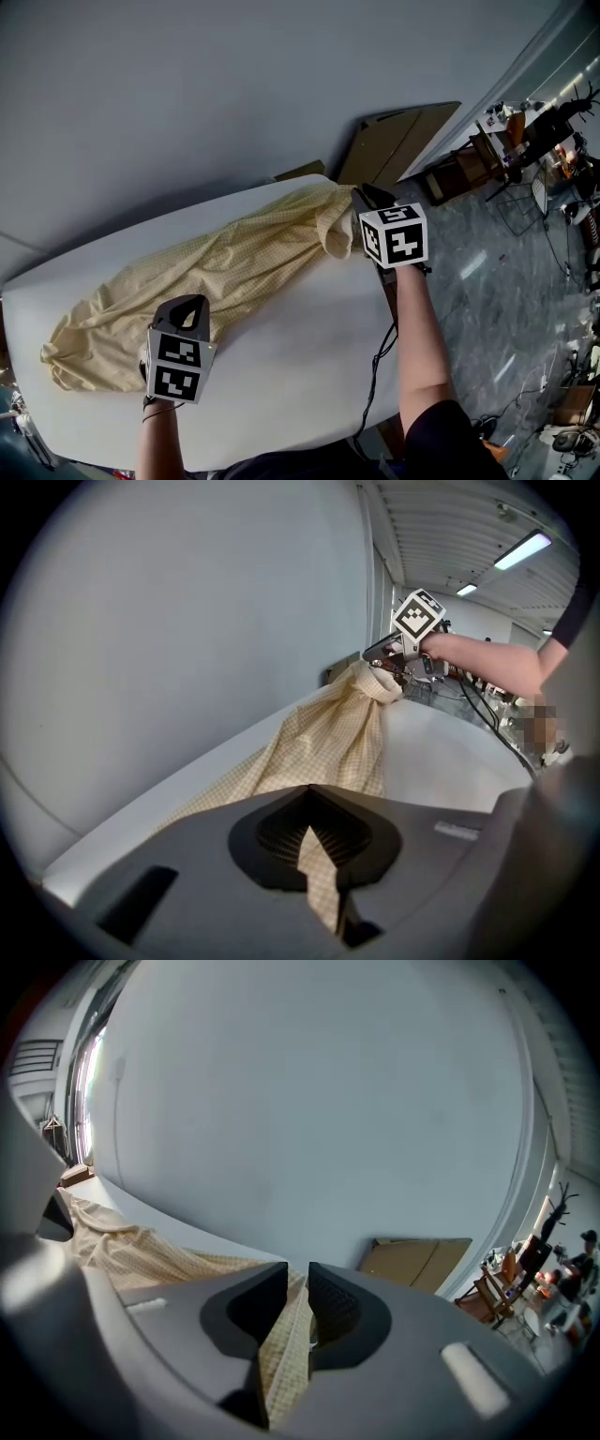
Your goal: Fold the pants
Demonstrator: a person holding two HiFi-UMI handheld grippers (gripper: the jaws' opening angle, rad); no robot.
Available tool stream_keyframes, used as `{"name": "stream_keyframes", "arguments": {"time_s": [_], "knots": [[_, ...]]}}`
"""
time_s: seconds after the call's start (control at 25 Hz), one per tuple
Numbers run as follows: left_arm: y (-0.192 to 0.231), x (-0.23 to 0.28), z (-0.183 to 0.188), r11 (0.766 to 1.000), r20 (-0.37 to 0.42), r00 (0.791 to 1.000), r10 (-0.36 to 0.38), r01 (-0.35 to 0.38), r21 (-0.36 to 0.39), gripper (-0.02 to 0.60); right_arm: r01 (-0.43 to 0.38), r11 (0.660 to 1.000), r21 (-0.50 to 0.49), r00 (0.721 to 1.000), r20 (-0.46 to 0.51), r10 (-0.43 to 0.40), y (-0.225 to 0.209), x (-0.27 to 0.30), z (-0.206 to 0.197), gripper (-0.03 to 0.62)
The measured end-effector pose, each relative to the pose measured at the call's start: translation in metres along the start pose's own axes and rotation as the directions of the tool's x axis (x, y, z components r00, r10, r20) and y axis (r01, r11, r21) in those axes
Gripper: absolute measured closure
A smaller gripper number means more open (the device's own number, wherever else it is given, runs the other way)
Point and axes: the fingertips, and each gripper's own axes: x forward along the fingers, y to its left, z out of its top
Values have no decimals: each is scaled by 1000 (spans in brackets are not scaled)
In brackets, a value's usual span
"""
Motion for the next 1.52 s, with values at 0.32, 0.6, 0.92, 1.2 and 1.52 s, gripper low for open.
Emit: {"name": "stream_keyframes", "arguments": {"time_s": [0.32, 0.6, 0.92, 1.2, 1.52], "knots": [[9, -16, 5, 998, 47, 997, 58, -58, -5, 580, 27, 1000, 6, 986, 162, -28, 23, -42, 25, 534], [21, -47, -5, 994, 93, 990, 109, -106, -37, 580, -45, 998, -39, 977, 205, 52, 70, -73, 26, 560], [82, -113, -66, 966, 101, 970, 221, -204, -156, 578, -246, 965, -87, 935, 241, 260, 193, -101, 39, 569], [140, -176, -145, 938, 65, 950, 306, -290, -188, 578, -392, 909, -143, 870, 262, 417, 320, -131, 62, 583], [203, -246, -234, 911, -1, 936, 351, -342, -230, 568, -540, 817, -203, 787, 222, 575, 482, -141, 83, 592]]}}
